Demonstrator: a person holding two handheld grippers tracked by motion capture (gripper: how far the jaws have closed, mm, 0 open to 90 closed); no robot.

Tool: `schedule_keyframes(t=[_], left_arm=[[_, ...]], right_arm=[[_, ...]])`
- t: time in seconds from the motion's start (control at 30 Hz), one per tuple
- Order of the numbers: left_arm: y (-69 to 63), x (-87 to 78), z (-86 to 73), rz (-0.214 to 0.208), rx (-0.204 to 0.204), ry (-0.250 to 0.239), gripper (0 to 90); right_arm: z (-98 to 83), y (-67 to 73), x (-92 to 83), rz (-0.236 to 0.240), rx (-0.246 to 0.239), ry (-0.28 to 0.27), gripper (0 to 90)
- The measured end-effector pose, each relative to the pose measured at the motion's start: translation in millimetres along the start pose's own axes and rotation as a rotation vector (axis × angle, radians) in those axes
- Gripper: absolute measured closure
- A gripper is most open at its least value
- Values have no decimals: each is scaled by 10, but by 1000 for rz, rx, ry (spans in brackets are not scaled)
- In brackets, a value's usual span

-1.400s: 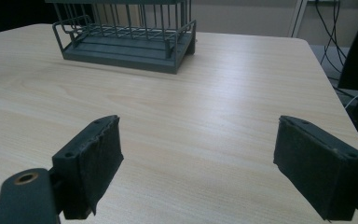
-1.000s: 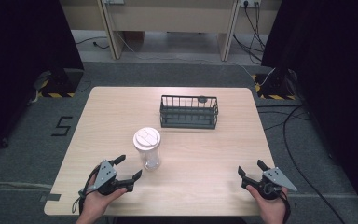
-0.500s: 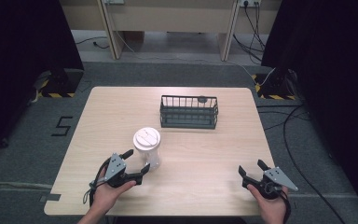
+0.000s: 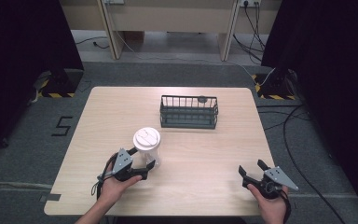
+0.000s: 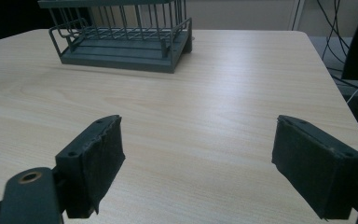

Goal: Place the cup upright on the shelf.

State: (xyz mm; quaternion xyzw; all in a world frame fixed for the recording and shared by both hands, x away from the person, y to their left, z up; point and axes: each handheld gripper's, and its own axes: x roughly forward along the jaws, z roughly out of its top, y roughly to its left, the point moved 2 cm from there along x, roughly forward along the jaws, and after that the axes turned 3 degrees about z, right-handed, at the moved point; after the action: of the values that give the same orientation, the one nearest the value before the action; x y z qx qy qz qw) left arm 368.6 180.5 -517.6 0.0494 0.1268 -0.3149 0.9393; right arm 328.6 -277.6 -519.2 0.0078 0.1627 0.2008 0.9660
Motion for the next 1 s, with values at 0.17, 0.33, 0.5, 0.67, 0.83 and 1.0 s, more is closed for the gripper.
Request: schedule_keyframes(t=[0.17,0.33,0.5,0.67,0.83,1.0], left_arm=[[3,66,4,-2,4,2,141],[-13,105,9,-6,5,-2,142],[-26,142,12,-3,11,-7,141],[-26,162,22,-4,10,-13,145],[-10,160,7,-4,-5,-23,170],[-5,158,3,-11,-9,-27,174]], right_arm=[[0,-2,2,2,2,1,170],[1,-1,3,4,1,5,170],[2,-1,9,5,0,7,172],[2,1,10,6,2,11,174],[3,-6,11,6,1,13,176],[3,-10,14,8,2,15,177]])
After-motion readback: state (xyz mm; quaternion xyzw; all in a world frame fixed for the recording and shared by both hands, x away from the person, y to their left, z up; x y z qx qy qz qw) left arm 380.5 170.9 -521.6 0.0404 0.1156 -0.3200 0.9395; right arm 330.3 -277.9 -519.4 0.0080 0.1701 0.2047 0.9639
